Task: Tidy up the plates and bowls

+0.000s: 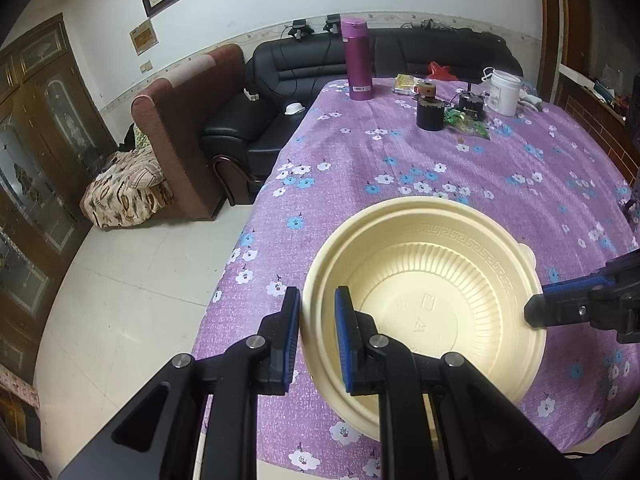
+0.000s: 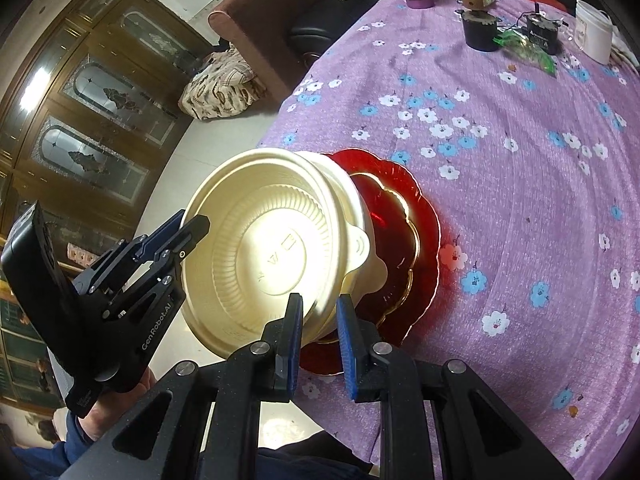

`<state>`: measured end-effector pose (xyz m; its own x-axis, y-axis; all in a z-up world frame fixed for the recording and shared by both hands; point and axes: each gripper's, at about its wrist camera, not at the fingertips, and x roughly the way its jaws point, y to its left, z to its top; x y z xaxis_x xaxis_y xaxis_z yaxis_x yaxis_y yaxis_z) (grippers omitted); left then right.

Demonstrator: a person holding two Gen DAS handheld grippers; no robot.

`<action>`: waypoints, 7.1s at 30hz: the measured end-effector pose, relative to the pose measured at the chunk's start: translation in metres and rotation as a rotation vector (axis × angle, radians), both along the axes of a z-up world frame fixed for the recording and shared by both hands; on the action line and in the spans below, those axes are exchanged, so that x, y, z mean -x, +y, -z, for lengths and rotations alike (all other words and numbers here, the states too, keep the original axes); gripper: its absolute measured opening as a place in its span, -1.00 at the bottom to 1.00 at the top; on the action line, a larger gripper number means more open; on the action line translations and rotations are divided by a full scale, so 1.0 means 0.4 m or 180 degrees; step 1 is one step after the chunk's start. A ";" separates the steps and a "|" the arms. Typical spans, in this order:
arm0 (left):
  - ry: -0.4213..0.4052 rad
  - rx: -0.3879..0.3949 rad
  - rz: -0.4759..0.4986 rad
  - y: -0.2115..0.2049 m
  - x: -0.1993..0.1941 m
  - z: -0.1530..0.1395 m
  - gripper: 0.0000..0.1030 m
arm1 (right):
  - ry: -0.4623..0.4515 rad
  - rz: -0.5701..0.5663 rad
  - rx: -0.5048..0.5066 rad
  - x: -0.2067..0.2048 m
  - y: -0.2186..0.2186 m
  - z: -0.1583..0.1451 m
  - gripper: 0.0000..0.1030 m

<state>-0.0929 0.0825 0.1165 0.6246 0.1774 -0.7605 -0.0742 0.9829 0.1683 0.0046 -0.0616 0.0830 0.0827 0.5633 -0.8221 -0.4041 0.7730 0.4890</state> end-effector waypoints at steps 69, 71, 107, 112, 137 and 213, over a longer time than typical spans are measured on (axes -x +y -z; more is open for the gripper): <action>0.0033 -0.0183 0.0034 -0.020 -0.034 0.026 -0.64 | -0.0034 0.0019 0.0059 -0.036 0.006 0.018 -0.58; 0.0034 -0.0162 0.0035 -0.013 -0.031 0.029 -0.57 | -0.0056 -0.0002 0.0062 -0.036 0.006 0.012 -0.58; 0.0775 0.1697 0.0205 0.286 0.101 0.160 -0.52 | 0.0011 0.0479 0.0127 -0.042 -0.122 0.120 -0.56; 0.0717 0.1506 0.0237 0.278 0.092 0.168 -0.69 | 0.0024 0.0481 0.0144 -0.049 -0.107 0.140 -0.56; 0.0610 0.1030 0.0611 0.100 -0.030 0.164 -0.84 | -0.0108 0.0665 0.0172 -0.047 -0.157 0.148 -0.81; 0.0403 0.0361 0.1126 -0.402 -0.193 0.171 -0.28 | -0.0215 0.1701 0.0404 -0.022 -0.658 0.148 -0.51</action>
